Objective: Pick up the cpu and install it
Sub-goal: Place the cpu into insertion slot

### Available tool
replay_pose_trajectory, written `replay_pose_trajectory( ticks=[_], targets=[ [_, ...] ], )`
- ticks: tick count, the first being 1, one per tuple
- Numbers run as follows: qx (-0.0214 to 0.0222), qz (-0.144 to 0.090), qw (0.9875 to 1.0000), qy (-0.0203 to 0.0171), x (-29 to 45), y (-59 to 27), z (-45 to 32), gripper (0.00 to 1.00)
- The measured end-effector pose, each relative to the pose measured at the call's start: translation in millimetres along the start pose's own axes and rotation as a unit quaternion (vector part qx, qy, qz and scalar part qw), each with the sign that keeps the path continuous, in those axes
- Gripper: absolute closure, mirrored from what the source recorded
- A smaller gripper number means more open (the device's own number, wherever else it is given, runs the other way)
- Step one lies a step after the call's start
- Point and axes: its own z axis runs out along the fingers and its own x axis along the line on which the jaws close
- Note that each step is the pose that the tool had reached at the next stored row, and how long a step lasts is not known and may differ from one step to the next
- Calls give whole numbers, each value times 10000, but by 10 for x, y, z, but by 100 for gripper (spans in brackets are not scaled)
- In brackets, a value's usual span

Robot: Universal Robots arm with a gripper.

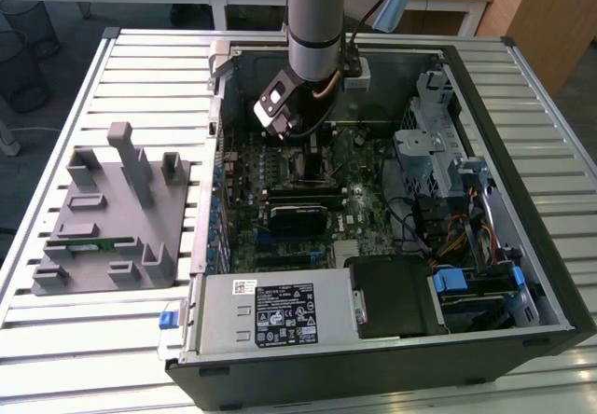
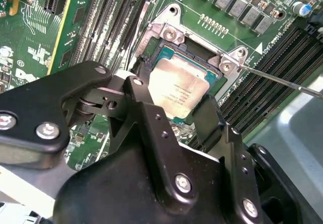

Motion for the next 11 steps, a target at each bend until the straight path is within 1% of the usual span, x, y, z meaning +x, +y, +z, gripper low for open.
replay_pose_trajectory(
  ticks=[3,7,11],
  targets=[
    [2,0,10000,-3,-1,0,-5,39],
    [1,0,10000,3,-1,1,-50,39],
    [0,6,10000,6,4,2,-47,39]
  ],
)
